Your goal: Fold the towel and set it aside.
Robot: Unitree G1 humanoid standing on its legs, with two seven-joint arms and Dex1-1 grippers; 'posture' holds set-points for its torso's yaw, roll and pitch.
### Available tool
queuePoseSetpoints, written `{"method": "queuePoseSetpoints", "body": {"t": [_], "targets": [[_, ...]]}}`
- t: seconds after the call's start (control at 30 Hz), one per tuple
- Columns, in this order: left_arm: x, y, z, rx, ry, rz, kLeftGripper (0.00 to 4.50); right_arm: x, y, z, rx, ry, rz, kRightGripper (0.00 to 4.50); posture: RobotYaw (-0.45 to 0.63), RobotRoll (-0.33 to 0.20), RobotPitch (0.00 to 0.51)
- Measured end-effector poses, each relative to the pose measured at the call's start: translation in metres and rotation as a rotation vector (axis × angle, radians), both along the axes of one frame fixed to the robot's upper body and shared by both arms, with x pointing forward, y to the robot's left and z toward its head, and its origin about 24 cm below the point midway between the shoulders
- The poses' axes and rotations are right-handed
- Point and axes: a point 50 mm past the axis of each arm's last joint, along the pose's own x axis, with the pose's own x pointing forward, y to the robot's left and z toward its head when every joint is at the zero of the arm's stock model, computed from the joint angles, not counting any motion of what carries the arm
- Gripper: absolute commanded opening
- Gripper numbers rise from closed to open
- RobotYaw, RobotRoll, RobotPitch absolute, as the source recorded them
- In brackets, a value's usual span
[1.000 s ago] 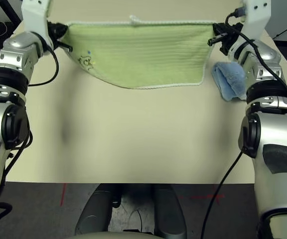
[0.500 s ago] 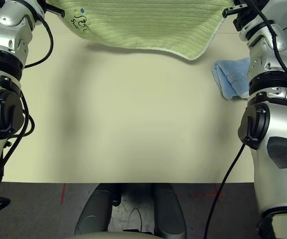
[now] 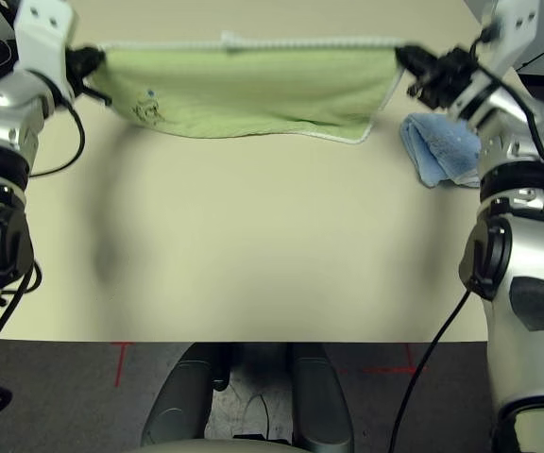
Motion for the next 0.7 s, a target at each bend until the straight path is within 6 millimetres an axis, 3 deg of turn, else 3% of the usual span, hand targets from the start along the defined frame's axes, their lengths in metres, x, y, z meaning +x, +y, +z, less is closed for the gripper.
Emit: {"method": "queuePoseSetpoints", "body": {"t": [0.2, 0.33, 0.43, 0.6, 0.7], "targets": [[0.004, -0.01, 0.046, -0.107, -0.061, 0.036, 0.06, 0.007, 0.004, 0.032, 0.075, -0.067, -0.086, 0.0, 0.07, 0.0, 0.298], [0.009, -0.019, 0.053, -0.12, -0.131, 0.109, 0.06, 0.018, 0.018, 0.046, 0.11, -0.132, -0.197, 0.0, 0.07, 0.0, 0.3], [0.012, -0.028, 0.063, -0.12, -0.23, 0.153, 0.06, 0.025, 0.026, 0.052, 0.141, -0.178, -0.287, 0.0, 0.07, 0.0, 0.296], [0.006, -0.038, 0.099, -0.134, -0.45, 0.144, 0.06, 0.02, 0.025, 0.08, 0.231, -0.333, -0.319, 0.0, 0.06, 0.0, 0.297], [0.003, -0.037, 0.102, -0.14, -0.506, 0.112, 0.06, 0.015, 0.018, 0.072, 0.257, -0.321, -0.244, 0.0, 0.05, 0.0, 0.303]]}}
